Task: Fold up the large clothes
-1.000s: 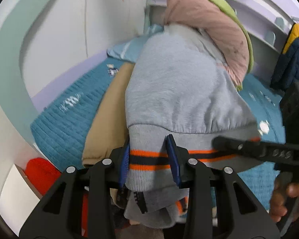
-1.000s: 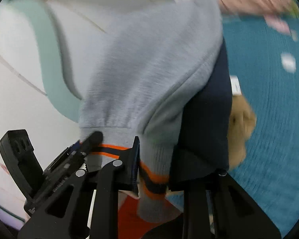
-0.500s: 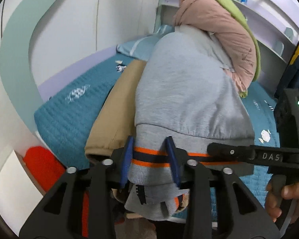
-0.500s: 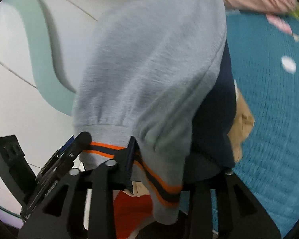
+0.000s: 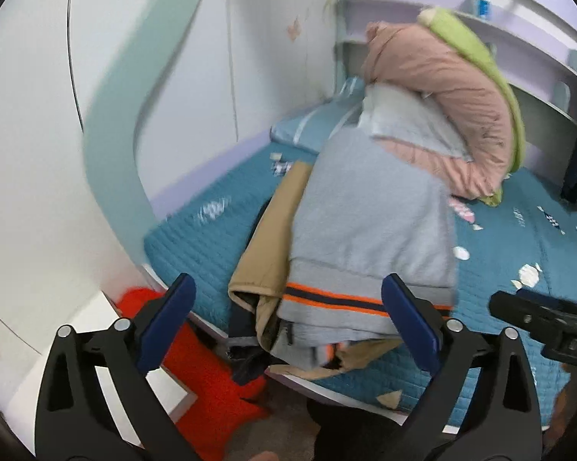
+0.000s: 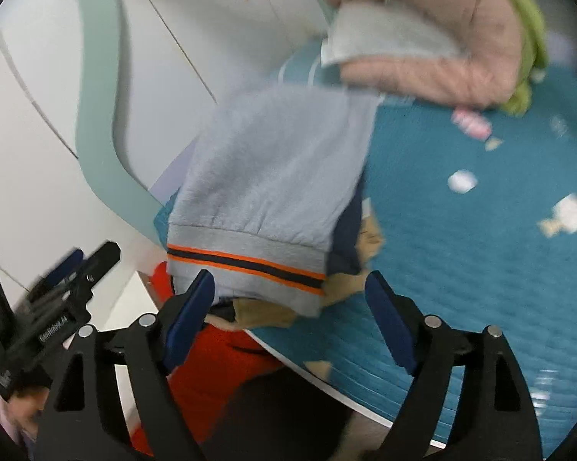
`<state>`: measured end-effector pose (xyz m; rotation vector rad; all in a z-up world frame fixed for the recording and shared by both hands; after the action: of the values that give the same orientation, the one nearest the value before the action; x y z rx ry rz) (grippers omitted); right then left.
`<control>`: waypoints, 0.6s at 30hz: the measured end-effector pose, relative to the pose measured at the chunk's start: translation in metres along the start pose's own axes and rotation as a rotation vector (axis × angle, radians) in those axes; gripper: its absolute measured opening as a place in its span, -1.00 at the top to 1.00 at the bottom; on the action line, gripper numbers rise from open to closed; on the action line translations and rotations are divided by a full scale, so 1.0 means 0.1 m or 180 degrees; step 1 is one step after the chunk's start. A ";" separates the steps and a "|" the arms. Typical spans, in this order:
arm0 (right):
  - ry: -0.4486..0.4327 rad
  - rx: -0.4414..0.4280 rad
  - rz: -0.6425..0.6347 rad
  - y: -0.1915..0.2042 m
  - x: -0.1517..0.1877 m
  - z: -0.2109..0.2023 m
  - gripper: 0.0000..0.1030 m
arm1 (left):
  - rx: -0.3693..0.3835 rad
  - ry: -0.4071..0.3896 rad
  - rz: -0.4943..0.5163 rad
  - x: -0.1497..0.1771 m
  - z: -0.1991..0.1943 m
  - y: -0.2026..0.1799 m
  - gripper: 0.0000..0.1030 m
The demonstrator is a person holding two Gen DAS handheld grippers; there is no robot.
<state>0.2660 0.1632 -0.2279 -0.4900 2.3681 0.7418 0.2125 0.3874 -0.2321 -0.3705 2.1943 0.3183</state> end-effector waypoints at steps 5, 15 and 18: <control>-0.0403 0.0300 -0.0153 0.03 0.03 -0.97 -0.83 | 0.0088 -0.0252 0.0128 -0.11 -0.81 -0.37 -0.91; -0.1170 0.0818 -0.0471 0.15 0.52 -2.52 -0.85 | 0.0373 -0.0701 0.0356 -0.15 -2.18 -0.98 -0.91; -0.1391 0.0920 -0.0530 0.17 0.60 -2.86 -0.85 | 0.0457 -0.0782 0.0320 -0.14 -2.47 -1.06 -0.91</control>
<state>0.0883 -0.0077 -0.0702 -0.3528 1.9533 0.3739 0.0816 0.2047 -0.0846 -0.1338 1.9831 0.2452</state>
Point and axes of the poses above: each gripper's, at about its wrist camera, not at the fingertips, and z roughly the way its jaws point, y to its left, x to its underside, the point moved 4 cm from there along z, roughly the way its jaws point, and after that the axes turned 4 degrees about -x, right-handed, at the moved point
